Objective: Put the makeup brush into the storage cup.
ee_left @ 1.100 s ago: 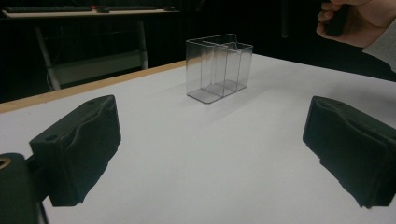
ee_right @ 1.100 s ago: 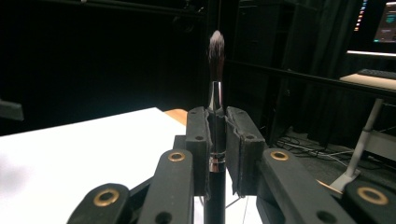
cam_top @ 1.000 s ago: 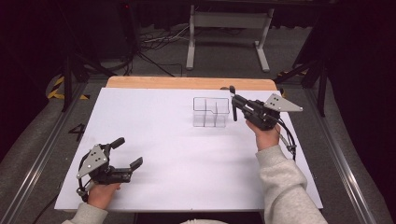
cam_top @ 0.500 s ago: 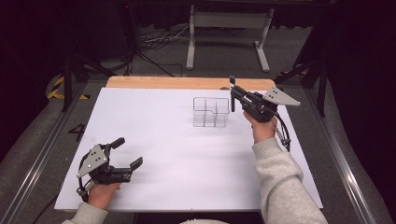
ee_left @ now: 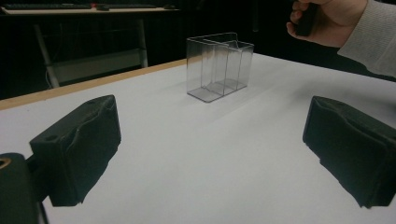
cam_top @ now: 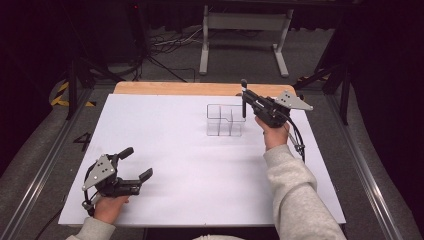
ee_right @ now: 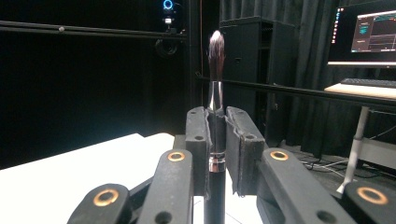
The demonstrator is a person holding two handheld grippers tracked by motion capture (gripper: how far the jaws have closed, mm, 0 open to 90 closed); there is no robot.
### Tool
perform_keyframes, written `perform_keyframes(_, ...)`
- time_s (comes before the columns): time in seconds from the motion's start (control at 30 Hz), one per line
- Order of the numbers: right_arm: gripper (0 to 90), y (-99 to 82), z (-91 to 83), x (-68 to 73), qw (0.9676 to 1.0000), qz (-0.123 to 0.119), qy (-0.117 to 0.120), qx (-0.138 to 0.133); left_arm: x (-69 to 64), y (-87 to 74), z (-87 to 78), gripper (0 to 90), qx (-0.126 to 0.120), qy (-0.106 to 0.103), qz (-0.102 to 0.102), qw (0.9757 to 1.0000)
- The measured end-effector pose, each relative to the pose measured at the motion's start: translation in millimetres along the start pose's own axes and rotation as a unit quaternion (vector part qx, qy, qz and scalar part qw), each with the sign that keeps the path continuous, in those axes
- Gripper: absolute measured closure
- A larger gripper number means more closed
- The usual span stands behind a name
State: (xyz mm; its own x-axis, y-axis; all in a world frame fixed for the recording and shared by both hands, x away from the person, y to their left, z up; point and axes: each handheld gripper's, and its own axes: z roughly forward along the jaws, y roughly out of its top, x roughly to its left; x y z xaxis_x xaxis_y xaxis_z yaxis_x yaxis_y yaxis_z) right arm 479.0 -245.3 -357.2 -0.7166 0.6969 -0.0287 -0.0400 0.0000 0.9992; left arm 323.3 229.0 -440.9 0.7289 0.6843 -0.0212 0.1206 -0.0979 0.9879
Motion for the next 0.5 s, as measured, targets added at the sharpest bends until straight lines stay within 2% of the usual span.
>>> perform_keyframes(0.2, 80.1, -7.1, 3.4, -4.9, 0.9999, 0.011, -0.001, -0.004, 0.4, -0.2, -0.6, 5.0, -0.001, 0.000, -0.001, 1.0000)
perform_keyframes(0.5, 80.0, -18.6, 12.6, -6.9, 0.9999, 0.010, -0.004, -0.003, 0.3, -0.2, -0.7, 5.0, -0.001, 0.000, -0.001, 1.0000)
